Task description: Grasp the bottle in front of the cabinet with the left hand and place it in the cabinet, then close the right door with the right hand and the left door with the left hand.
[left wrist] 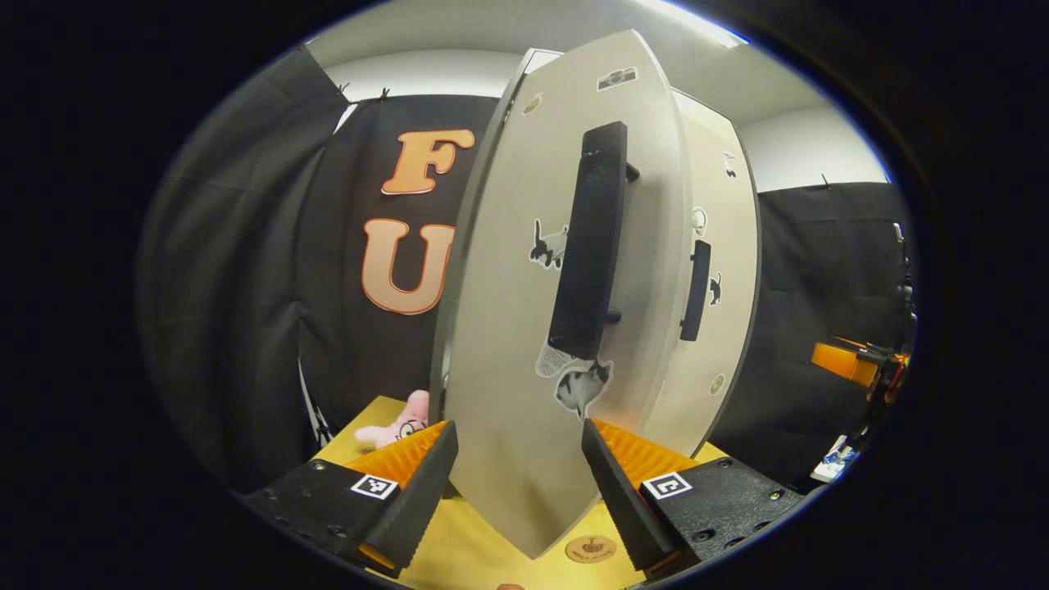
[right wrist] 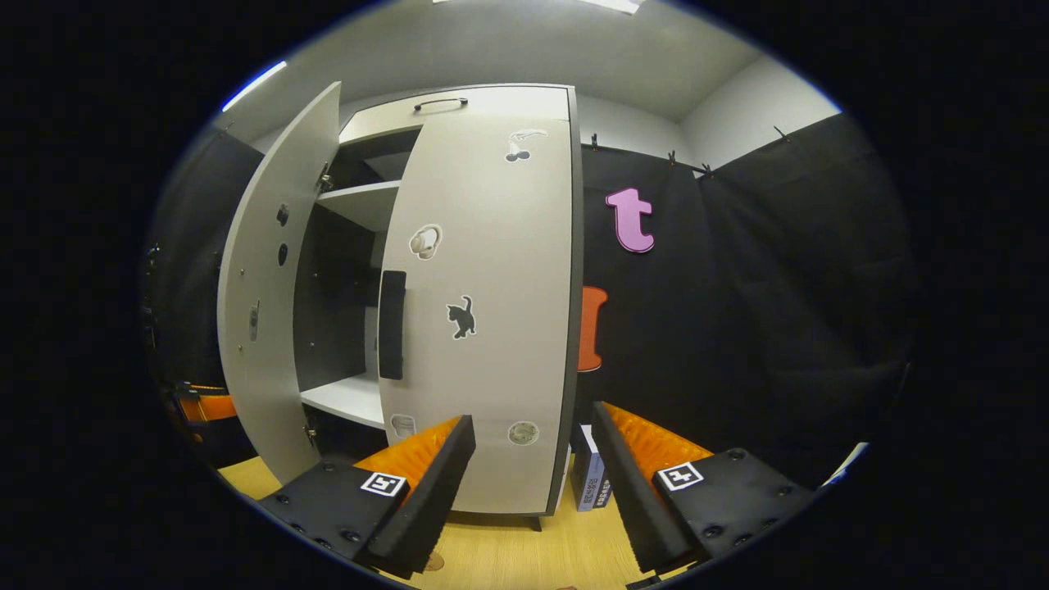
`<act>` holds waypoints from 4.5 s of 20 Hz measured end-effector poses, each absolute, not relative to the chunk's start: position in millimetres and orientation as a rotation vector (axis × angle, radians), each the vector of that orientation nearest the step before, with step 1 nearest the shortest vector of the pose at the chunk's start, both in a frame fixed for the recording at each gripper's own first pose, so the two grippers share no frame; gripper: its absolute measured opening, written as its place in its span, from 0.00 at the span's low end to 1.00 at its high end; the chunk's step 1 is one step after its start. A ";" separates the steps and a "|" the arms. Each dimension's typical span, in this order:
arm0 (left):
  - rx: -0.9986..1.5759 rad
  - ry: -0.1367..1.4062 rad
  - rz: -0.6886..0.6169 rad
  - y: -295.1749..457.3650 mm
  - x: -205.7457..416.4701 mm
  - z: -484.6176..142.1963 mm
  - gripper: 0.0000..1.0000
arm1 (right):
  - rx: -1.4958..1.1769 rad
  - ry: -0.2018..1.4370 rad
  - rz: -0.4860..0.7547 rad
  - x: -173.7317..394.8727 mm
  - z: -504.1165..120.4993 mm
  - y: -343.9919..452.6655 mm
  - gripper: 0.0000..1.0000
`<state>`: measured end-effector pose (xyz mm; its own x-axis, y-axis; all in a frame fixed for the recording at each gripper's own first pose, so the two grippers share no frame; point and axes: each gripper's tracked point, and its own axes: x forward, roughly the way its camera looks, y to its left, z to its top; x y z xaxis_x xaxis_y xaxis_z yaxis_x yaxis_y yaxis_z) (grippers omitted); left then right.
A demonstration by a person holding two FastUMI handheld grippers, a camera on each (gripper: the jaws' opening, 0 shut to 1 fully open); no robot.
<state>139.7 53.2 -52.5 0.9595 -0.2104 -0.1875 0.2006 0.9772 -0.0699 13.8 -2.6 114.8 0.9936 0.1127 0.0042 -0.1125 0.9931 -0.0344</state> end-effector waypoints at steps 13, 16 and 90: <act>0.000 0.172 -0.337 -22.1 210.9 -59.2 0.94 | -0.039 -0.008 0.000 7.7 113.9 -55.1 0.95; 0.015 0.169 -0.327 -23.5 219.0 -60.1 0.94 | -0.030 -0.005 -0.022 11.5 111.9 -65.8 0.95; -0.009 0.045 -0.154 49.0 116.9 132.5 0.94 | 0.061 0.009 0.081 31.1 158.4 -42.9 0.98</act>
